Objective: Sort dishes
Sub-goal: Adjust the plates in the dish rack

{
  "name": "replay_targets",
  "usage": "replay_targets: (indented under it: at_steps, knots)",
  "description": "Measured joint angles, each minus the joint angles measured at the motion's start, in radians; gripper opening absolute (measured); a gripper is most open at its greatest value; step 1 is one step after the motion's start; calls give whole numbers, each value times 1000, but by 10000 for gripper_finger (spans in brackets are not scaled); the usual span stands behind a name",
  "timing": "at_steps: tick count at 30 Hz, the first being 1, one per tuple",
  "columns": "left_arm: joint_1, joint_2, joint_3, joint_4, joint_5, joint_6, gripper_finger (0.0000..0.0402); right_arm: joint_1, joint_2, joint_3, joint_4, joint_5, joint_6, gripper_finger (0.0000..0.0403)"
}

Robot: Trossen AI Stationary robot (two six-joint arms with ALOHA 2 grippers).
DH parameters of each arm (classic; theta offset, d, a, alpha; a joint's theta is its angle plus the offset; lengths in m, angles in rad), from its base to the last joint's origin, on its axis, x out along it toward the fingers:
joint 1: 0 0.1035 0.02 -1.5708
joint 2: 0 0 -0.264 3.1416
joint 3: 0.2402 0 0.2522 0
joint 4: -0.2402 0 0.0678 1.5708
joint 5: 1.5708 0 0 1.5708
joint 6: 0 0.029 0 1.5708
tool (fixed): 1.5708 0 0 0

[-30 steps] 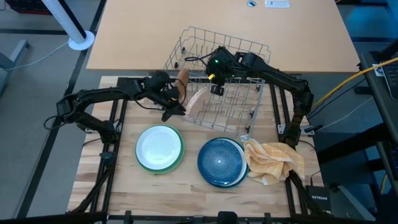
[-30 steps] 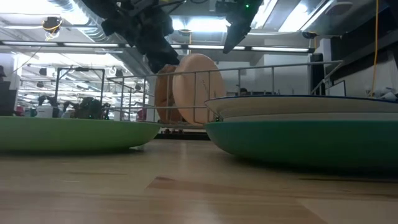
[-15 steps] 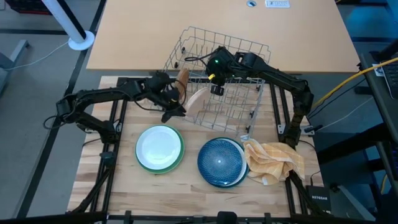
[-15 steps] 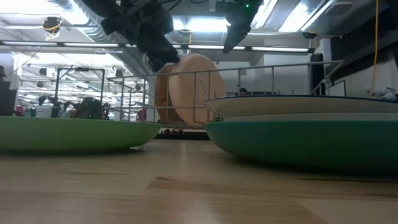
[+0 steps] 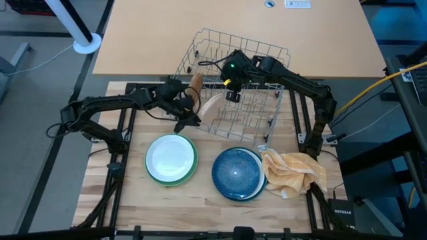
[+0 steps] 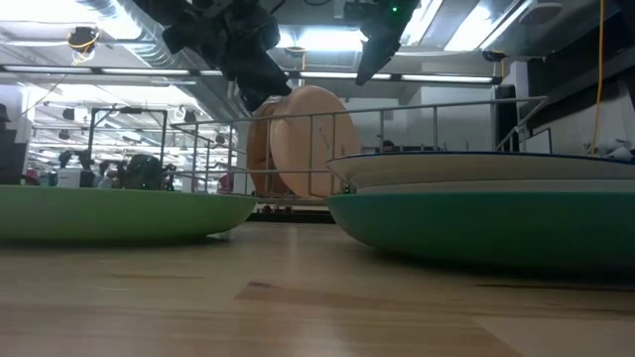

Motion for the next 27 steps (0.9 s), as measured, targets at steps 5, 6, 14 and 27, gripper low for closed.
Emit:
replay_targets:
  at_steps: [5, 6, 14, 27]
  knots:
    - [26, 0, 0, 6, -41, -48, 95, 0, 0, 0, 0, 0, 0, 117]
    - [28, 0, 0, 6, -42, -50, 95, 0, 0, 0, 0, 0, 0, 117]
    - [43, -19, 0, -24, -44, -50, 95, 0, 0, 0, -2, 0, 0, 117]
    - [52, -70, 0, -41, -115, -48, 95, 0, 0, 0, -11, 0, 0, 117]
